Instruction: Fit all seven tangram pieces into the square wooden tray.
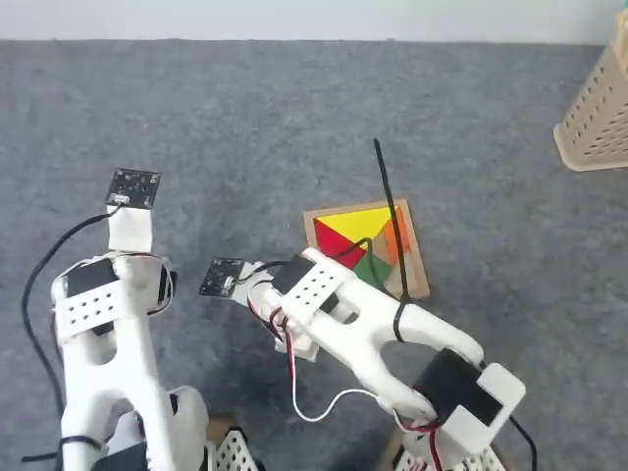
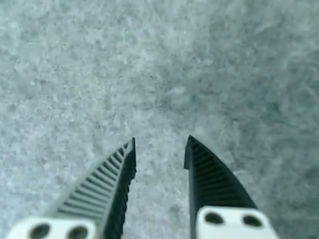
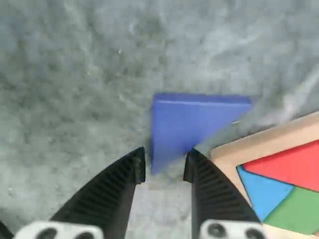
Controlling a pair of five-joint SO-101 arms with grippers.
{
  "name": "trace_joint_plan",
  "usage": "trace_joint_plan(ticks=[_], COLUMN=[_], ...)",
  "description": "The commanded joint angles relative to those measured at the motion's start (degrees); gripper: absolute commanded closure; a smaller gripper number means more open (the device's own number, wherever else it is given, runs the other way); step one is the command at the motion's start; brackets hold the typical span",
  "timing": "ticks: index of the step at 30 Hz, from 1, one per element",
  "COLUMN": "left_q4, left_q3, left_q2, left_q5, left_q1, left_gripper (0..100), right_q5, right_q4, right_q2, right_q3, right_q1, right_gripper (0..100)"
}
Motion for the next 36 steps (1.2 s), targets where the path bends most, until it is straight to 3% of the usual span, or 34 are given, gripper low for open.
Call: trace_joint_plan(ticks=[1,10,26,30,36], left_q4=[-0.88,-0.88,-0.88,-0.88,-0.88], left_q3=[-0.22,-0.22,-0.22,-0.22,-0.22], left_q2=[0.18,0.09,0.0,0.0,0.09], left_q5=[0.0,0.0,0.0,0.0,0.0], left_q1=[0.35,0.35,0.35,0.35,0.35], left_gripper=[85,85,85,85,85], right_q5=[-5.63,-29.63,-33.05,-33.41,-35.16], right_q4=[-0.31,-0.04,4.26,4.26,3.65], right_q2=[-1.01,-0.92,12.53,12.09,7.87], right_q3=[-6.24,-10.64,-19.43,-19.52,-18.29], right_q1=[-0.75,-1.27,-4.18,-4.18,-4.18], right_gripper=[86.2,86.1,85.4,79.1,78.5])
